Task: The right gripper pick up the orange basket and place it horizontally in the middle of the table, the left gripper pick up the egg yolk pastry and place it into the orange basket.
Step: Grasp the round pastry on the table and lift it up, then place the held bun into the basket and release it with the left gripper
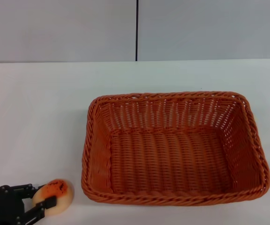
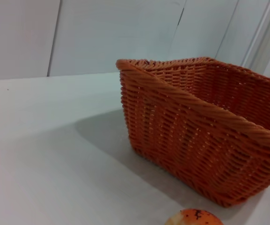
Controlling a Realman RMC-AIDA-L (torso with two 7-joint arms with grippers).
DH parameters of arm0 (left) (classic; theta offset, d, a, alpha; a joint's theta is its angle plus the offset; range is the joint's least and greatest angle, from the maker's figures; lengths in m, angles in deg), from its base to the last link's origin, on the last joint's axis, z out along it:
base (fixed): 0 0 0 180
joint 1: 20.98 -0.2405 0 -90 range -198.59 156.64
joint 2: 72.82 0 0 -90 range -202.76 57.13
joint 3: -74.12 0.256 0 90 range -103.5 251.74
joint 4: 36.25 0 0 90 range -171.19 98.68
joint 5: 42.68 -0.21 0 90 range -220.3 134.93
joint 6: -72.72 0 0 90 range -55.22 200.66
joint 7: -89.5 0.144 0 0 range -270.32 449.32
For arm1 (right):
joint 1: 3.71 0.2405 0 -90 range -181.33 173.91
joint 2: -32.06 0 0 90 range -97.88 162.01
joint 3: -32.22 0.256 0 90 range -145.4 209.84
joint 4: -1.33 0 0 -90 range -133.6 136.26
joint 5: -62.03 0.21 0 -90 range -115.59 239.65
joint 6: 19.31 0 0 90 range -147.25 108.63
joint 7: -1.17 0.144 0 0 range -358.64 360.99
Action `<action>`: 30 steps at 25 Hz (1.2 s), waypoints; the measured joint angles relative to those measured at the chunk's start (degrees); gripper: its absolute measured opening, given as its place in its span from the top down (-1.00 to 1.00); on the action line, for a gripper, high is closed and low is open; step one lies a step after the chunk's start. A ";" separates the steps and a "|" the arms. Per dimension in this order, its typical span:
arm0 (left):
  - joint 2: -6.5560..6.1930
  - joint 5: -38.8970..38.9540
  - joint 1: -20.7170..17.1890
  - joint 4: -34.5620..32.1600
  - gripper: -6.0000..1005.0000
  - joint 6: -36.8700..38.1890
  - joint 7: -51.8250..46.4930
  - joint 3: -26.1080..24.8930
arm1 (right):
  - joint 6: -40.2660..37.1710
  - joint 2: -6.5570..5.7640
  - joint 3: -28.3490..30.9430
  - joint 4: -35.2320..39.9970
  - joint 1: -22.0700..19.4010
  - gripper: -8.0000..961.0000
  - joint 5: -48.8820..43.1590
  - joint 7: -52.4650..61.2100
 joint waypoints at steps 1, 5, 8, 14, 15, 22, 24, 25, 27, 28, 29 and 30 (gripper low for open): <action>0.00 0.00 0.00 0.00 0.27 0.00 0.00 0.00 | 0.00 0.00 0.00 0.00 0.00 -0.05 0.00 0.00; -0.12 2.50 -0.05 -0.45 0.37 0.64 0.02 -0.25 | 0.00 0.00 0.00 0.00 0.00 -0.05 0.01 -0.02; -0.28 5.21 -0.30 -0.96 0.45 2.05 0.03 -0.64 | 0.00 0.00 0.04 0.00 -0.06 -0.05 0.03 -0.03; -0.38 12.67 1.09 -3.76 0.51 8.51 -0.55 -4.68 | 0.64 0.00 0.10 0.10 -0.09 -0.05 0.38 -0.04; -0.36 13.46 1.77 -3.76 0.52 8.92 -0.58 -4.81 | 0.69 0.00 0.09 0.18 -0.08 -0.05 0.41 -0.03; 0.38 14.74 9.31 -0.02 0.65 10.69 -0.56 -3.24 | 0.94 -0.01 0.09 0.37 0.76 -0.05 0.50 0.25; 0.41 14.80 11.77 3.19 0.68 10.41 0.01 -2.76 | 1.30 0.00 0.08 0.38 1.06 -0.05 0.51 0.33; 0.44 14.70 12.96 4.90 0.70 10.07 0.54 -2.54 | 1.44 -0.01 0.08 0.38 1.14 -0.05 0.52 0.36; 0.51 14.47 15.11 7.93 0.72 8.46 2.37 -1.38 | 1.63 -0.01 0.08 0.38 1.28 -0.05 0.53 0.41; 0.55 14.43 16.05 9.28 0.74 7.39 3.34 -0.36 | 1.76 -0.01 0.08 0.32 1.31 -0.05 0.53 0.44; 0.56 14.44 17.12 11.00 0.75 5.96 4.43 1.22 | 1.87 -0.01 0.08 0.23 1.32 -0.05 0.53 0.47; 0.56 14.48 17.71 11.83 0.76 5.11 4.95 2.15 | 1.99 0.00 0.08 0.17 1.32 -0.05 0.53 0.48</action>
